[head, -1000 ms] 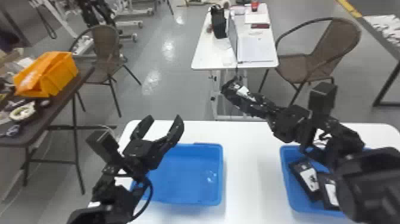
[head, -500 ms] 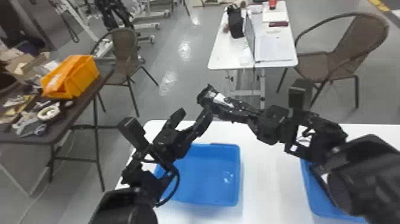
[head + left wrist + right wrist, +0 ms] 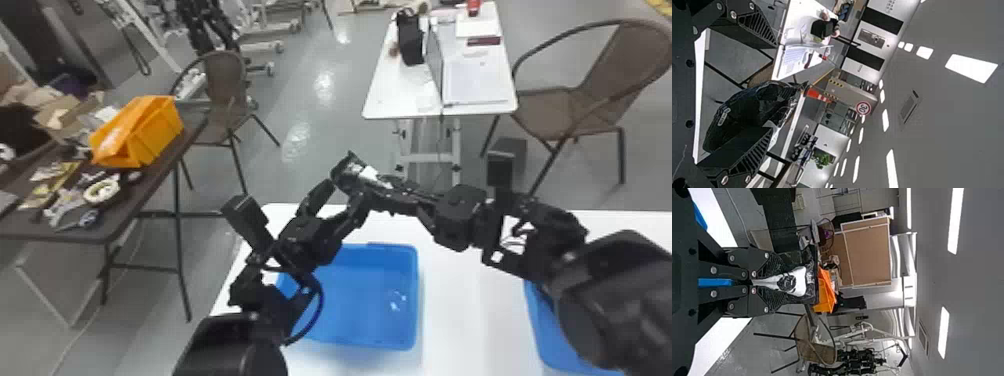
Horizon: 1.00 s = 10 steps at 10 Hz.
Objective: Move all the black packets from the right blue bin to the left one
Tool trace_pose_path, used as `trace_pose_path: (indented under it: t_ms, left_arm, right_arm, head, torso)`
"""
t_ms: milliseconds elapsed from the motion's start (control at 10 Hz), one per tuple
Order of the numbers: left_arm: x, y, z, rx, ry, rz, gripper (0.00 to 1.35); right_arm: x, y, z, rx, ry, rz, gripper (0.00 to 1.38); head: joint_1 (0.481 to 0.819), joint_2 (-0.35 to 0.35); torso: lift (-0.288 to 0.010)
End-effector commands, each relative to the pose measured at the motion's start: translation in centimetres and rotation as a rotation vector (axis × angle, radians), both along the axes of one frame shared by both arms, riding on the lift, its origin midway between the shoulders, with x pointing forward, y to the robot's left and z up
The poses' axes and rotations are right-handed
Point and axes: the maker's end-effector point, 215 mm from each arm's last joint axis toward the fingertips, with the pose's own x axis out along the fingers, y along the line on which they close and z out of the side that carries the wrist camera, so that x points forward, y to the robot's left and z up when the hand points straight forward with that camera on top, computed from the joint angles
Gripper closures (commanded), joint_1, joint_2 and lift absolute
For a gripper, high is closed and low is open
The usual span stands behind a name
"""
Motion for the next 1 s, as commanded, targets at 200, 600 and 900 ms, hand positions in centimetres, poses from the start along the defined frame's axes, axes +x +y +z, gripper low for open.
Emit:
trace_pose_path:
  t_ms: [200, 600, 900]
  left_arm:
    - [0.1, -0.2, 0.8, -0.044, -0.018, 0.006, 0.28]
    - [-0.6, 1.1, 1.8, -0.17, -0.035, 0.041, 0.15]
    - [-0.2, -2.8, 0.3, -0.261, 0.068, -0.057, 0.16]
  right_arm:
    - [0.0, 0.1, -0.4, 0.0, 0.016, 0.004, 1.12]
    - [-0.2, -0.2, -1.2, -0.008, 0.026, -0.001, 1.12]
    - [0.1, -0.1, -0.9, -0.018, 0.007, -0.002, 1.12]
  head:
    - [0.686, 0.286]
    - [0.684, 0.304]
    - [0.688, 0.281]
  torso:
    - [0.0]
    - [0.0]
    - [0.0]
